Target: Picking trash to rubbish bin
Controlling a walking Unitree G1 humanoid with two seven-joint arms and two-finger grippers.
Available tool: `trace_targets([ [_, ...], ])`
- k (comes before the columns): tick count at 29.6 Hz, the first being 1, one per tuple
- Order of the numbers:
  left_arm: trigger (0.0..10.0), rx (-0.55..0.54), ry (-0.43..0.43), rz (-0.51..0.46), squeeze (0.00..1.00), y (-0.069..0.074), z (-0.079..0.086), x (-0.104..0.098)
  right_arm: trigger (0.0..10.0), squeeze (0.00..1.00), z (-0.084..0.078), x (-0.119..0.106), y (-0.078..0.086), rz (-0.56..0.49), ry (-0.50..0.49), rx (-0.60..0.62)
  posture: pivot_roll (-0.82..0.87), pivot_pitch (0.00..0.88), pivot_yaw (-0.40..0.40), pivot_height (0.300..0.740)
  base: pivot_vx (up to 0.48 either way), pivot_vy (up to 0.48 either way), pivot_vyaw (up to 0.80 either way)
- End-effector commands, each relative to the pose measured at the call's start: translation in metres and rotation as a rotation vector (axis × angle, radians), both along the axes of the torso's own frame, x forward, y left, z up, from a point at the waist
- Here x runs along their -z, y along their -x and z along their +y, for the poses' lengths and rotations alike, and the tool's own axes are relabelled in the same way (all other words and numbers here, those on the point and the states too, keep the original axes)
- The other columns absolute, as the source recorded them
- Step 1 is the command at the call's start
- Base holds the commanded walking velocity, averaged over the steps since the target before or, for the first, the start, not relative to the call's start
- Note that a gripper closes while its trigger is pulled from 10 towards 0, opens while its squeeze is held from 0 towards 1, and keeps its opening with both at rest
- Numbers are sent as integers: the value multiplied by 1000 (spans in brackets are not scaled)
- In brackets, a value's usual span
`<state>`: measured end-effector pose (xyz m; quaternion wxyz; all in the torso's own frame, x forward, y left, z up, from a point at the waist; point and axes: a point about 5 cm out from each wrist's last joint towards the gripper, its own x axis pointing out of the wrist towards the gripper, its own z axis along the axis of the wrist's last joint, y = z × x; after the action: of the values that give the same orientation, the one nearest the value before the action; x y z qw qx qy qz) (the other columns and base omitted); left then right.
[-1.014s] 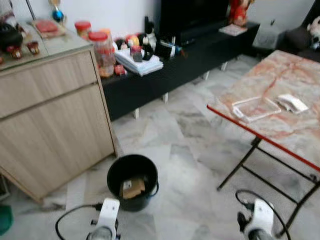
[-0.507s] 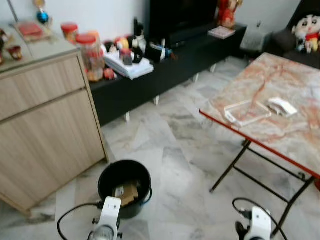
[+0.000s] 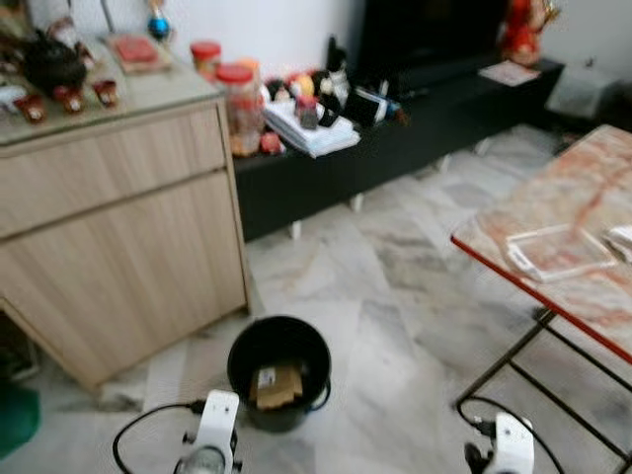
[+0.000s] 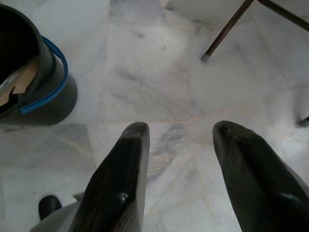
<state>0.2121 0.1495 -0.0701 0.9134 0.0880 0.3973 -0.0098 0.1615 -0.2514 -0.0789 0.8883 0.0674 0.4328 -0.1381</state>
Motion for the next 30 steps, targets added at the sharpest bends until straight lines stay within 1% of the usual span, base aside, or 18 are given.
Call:
trace_targets([
  [1,10000,0,0,19,0,3,1,2,10000,0,-2,-3,-5,-17,4,6,-59,51,-79,740,244,0,0],
  [8,10000,-1,-1,17,0,3,1,2,10000,0,-2,-3,-5,-12,18,-9,-59,51,-79,740,244,0,0],
  [23,10000,3,-3,16,0,3,1,2,10000,0,-1,-2,-5,3,21,-17,-59,48,-75,740,245,0,471],
  [26,10000,5,-4,16,0,3,1,2,10000,0,-2,-2,-5,-2,16,8,-59,48,-75,740,246,0,0],
  [30,10000,7,-4,16,0,2,0,2,10000,0,-2,-3,-6,-5,19,5,-59,48,-75,740,244,0,0],
])
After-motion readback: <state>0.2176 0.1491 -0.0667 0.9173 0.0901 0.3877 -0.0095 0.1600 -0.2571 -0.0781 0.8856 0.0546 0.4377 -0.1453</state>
